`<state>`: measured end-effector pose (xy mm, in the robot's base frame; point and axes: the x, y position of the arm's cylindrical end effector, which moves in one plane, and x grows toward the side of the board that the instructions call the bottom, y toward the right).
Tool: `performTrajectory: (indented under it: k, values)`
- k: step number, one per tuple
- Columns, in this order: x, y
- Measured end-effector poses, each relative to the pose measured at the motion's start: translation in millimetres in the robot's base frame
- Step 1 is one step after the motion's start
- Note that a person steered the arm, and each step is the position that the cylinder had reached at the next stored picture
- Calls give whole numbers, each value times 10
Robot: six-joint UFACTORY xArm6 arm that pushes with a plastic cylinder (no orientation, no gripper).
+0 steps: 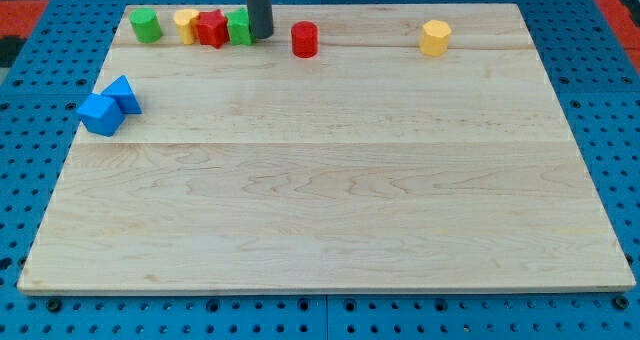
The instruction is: Push green star below red star
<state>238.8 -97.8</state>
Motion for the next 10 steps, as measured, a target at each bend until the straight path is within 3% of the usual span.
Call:
performTrajectory:
  k: [2, 3, 4, 5, 6, 7, 8, 10]
  values:
    - [-332, 334]
    - [-462, -46]
    - [-355, -367]
    - [9, 17]
    - [317, 20]
    - [37, 27]
    - [-105, -334]
    - [-42, -318]
